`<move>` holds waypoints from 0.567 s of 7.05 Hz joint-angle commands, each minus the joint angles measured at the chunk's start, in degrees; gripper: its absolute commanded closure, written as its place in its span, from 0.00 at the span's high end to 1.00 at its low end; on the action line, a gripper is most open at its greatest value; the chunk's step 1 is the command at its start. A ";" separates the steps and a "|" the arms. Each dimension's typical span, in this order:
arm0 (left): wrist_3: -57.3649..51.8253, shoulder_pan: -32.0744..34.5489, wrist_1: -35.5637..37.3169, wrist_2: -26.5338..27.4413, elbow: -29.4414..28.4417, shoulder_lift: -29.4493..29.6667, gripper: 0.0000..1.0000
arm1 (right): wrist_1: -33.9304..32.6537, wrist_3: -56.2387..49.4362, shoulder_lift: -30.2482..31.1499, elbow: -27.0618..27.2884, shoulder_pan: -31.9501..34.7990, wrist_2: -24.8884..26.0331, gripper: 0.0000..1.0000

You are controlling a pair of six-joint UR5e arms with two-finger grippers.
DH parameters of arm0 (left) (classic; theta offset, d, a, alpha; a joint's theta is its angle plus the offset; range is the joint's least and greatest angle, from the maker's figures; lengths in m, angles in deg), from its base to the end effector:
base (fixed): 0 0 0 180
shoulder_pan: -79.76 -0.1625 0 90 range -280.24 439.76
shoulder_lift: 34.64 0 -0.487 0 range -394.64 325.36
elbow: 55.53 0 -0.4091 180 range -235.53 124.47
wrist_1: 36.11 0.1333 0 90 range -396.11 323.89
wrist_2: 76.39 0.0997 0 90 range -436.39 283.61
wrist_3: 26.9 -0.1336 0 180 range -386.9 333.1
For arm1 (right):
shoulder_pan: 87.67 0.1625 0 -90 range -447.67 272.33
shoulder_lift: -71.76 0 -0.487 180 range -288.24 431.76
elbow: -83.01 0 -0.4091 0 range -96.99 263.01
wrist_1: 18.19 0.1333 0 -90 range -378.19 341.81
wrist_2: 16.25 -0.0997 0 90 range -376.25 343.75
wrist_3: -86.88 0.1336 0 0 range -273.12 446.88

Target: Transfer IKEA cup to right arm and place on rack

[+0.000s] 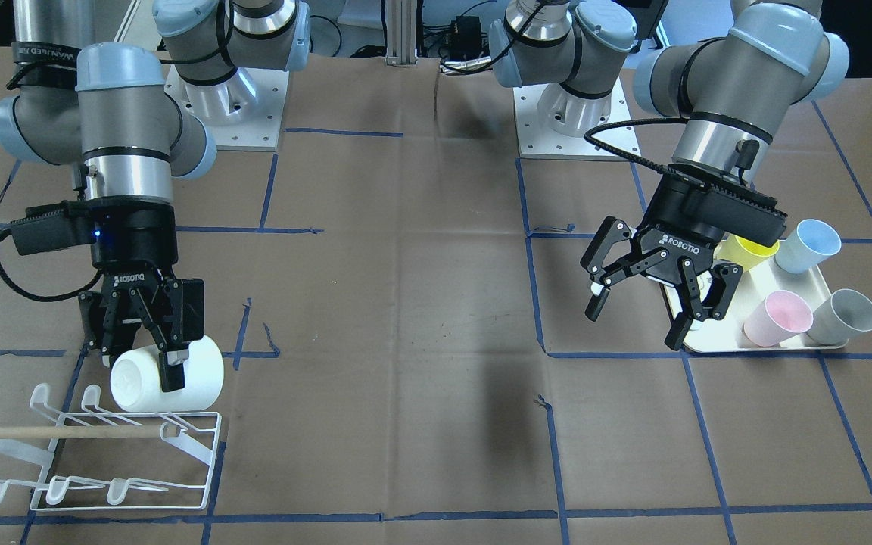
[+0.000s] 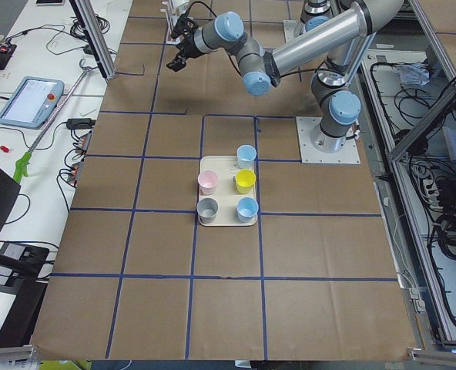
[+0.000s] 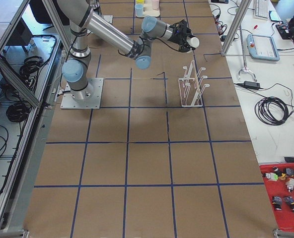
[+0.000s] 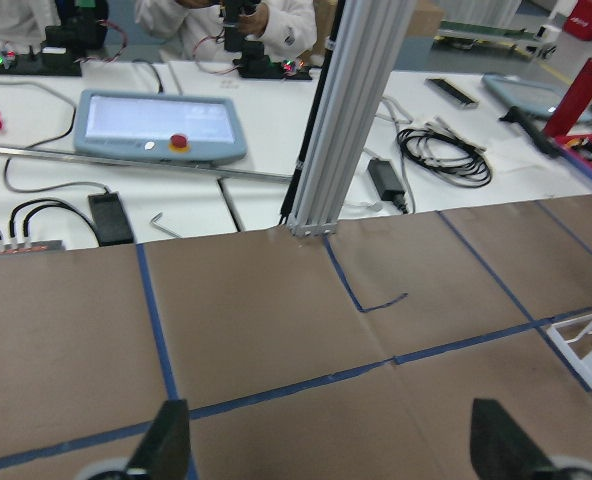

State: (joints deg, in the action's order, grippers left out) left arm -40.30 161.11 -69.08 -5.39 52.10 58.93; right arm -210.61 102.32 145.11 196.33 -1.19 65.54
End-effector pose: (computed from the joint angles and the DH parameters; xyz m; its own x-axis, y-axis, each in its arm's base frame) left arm -0.0896 -0.5867 0.4566 -0.9655 0.2307 0.1211 0.1047 0.7690 -0.6306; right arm 0.1142 -0.6246 0.3935 -0.9522 0.0597 -0.2997 0.2924 0.4625 -0.8370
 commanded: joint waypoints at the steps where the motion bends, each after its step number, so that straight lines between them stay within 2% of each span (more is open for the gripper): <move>1: 1.62 4.68 -25.27 12.54 -10.02 -1.01 1.00 | -0.33 -9.72 -4.95 -6.50 -0.78 0.83 0.11; 2: 3.89 5.21 -38.35 14.06 -13.80 -1.98 1.00 | 0.19 -13.21 -6.62 -10.72 -1.39 0.91 0.11; 4: 7.95 5.48 -55.20 15.21 -16.47 -4.95 1.00 | -1.37 -15.87 -11.71 -13.64 -3.14 0.83 0.10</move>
State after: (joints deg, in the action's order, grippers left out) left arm -34.06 166.37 -114.10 8.60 37.28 55.85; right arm -211.07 88.14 136.53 184.88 -3.18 66.41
